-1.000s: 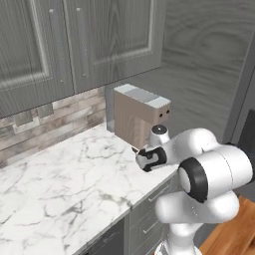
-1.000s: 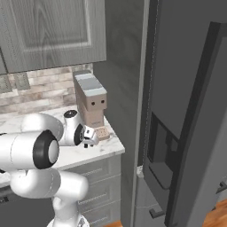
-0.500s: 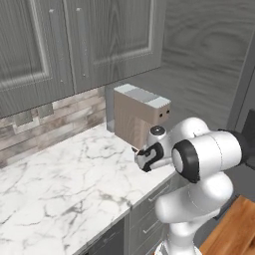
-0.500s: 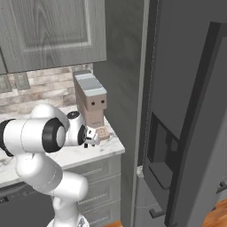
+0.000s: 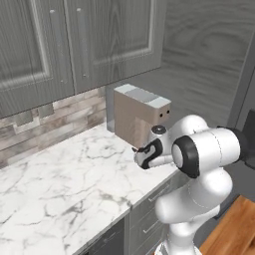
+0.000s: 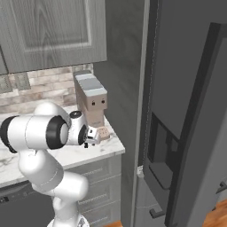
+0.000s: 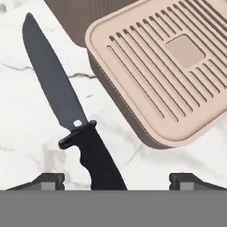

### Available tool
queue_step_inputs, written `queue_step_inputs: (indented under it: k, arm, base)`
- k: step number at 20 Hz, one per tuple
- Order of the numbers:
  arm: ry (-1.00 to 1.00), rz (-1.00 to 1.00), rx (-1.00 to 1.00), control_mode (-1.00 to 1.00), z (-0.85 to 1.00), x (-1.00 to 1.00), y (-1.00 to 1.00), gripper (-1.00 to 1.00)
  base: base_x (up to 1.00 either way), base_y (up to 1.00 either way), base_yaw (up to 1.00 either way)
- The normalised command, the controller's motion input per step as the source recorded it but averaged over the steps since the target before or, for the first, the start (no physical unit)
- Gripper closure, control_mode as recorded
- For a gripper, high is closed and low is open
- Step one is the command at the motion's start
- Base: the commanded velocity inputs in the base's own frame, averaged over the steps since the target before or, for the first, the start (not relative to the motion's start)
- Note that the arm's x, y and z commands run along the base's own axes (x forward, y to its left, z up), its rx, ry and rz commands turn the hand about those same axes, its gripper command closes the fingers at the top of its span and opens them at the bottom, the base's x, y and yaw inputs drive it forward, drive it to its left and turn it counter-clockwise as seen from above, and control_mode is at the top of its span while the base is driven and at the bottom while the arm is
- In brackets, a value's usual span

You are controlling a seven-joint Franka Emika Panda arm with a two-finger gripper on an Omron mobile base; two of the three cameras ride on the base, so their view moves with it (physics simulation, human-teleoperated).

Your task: Retrieve the butter from the fridge and place it on a plate on the dining table. Then retrieve the butter knife by the fridge and place it near the plate.

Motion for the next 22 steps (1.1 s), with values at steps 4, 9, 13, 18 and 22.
queue_step_inputs:
  k: [4, 9, 13, 18, 22]
  arm:
    - [0.0, 0.0, 0.06, -1.0, -0.29, 0.01, 0.0, 1.0]
    - [0.0, 0.0, 0.03, -1.0, -0.19, 0.0, 0.0, 1.0]
    - [0.07, 0.0, 0.0, -1.0, -0.03, 0.07, 0.12, 1.0]
    - [0.16, -0.02, 0.0, -1.0, 0.0, 0.04, 0.2, 1.0]
    - [0.14, -0.07, 0.0, -1.0, 0.0, -0.08, 0.22, 1.0]
  base:
    - [0.0, 0.0, 0.0]
    - [0.0, 0.0, 0.0]
    - [0.0, 0.0, 0.0]
    - [0.0, 0.0, 0.0]
    - [0.0, 0.0, 0.0]
